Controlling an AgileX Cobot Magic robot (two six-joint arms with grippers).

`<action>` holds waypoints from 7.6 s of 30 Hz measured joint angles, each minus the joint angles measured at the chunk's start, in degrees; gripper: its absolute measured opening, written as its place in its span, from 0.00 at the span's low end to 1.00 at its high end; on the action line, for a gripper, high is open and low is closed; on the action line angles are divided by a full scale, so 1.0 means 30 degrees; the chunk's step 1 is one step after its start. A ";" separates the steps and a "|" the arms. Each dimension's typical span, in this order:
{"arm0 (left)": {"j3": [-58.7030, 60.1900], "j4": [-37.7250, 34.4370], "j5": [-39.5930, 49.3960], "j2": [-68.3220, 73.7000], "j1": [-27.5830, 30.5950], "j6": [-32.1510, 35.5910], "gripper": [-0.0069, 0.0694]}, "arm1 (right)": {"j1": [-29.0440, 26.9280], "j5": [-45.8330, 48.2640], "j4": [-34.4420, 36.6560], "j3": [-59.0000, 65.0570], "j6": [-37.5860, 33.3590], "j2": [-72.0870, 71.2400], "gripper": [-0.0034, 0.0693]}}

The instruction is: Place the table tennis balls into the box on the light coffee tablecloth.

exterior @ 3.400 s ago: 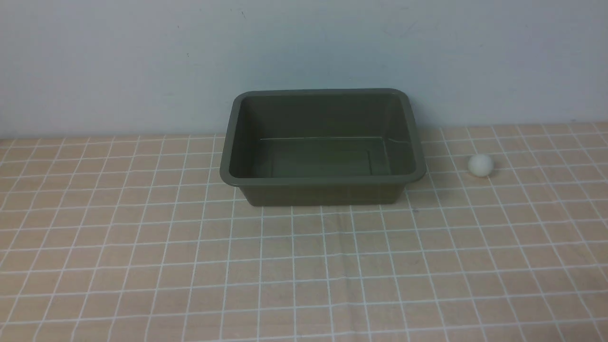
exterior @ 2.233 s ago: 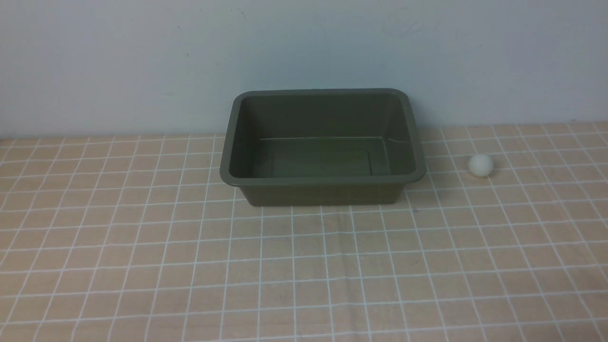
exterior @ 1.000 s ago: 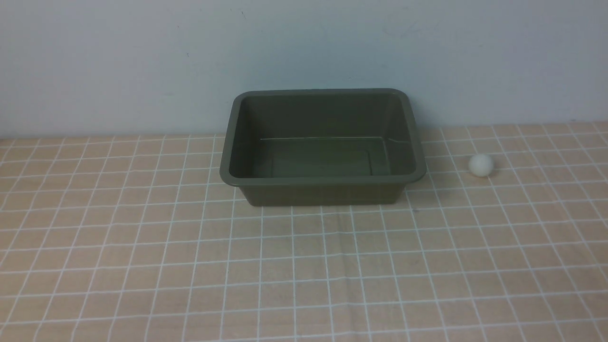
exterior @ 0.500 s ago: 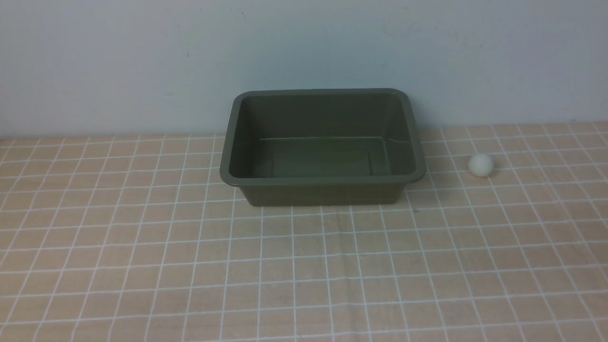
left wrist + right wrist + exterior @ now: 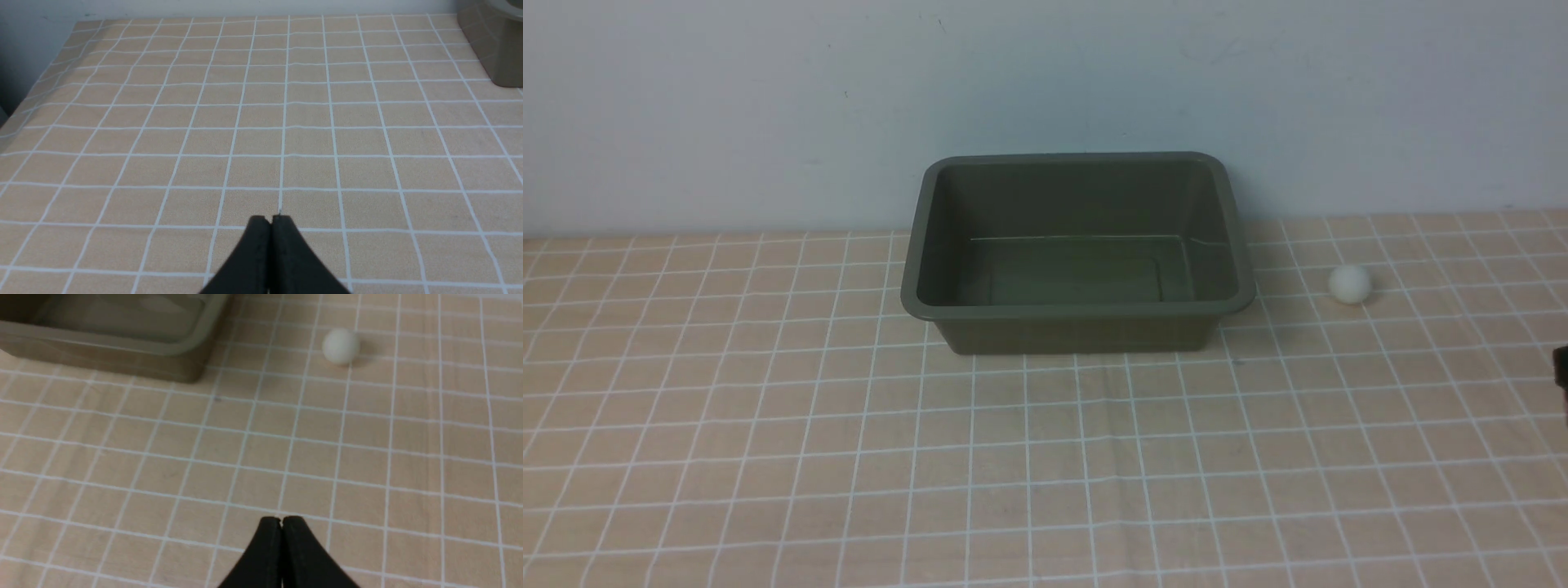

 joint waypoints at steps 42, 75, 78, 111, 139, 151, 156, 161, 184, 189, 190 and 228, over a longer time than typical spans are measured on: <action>0.0000 0.0000 0.0000 0.0000 0.0000 0.0000 0.00 | 0.2275 -0.4646 -0.1389 -0.7153 0.3485 1.3308 0.17; 0.0000 0.0000 0.0000 0.0000 0.0000 0.0000 0.00 | 0.2275 -0.6819 -0.2127 -0.7593 0.1885 1.5761 0.95; 0.0000 0.0000 0.0000 0.0000 0.0000 0.0000 0.00 | 0.2275 -0.6790 -0.2201 -0.8229 0.1885 1.6484 0.95; 0.0000 0.0000 0.0000 0.0000 0.0000 0.0000 0.00 | 0.2275 -0.3313 -0.6200 -1.5287 0.4999 2.2499 0.87; 0.0000 0.0000 0.0000 0.0000 0.0000 0.0000 0.00 | 0.2275 -0.1424 -0.5119 -1.6823 0.4999 2.2702 0.53; 0.0000 0.0000 0.0000 0.0000 0.0000 0.0000 0.00 | 0.2275 0.5839 -0.0337 -2.2161 0.4634 2.2702 0.53; 0.0000 0.0000 0.0000 0.0000 0.0000 0.0000 0.00 | 0.2275 0.7143 0.1749 -2.3030 0.4104 2.2702 0.53; 0.0000 0.0000 0.0000 0.0000 0.0000 0.0000 0.00 | 0.2337 0.7396 0.5008 -2.3186 0.2867 2.2702 0.53; 0.0000 0.0000 0.0000 0.0000 0.0000 0.0000 0.00 | 0.9093 0.2168 -0.1819 -2.3186 0.4200 2.3064 0.53; 0.0000 0.0000 0.0000 0.0000 0.0000 0.0000 0.00 | 0.9073 0.2812 -0.2661 -2.3186 0.4925 2.3889 0.53; 0.0000 0.0000 0.0000 0.0000 0.0000 0.0000 0.00 | 0.9073 0.2994 -0.2701 -2.3186 0.4924 2.4073 0.53; 0.0000 0.0000 0.0000 0.0000 0.0000 0.0000 0.00 | 0.7851 0.9444 -0.8432 -2.8870 0.5613 1.5834 0.06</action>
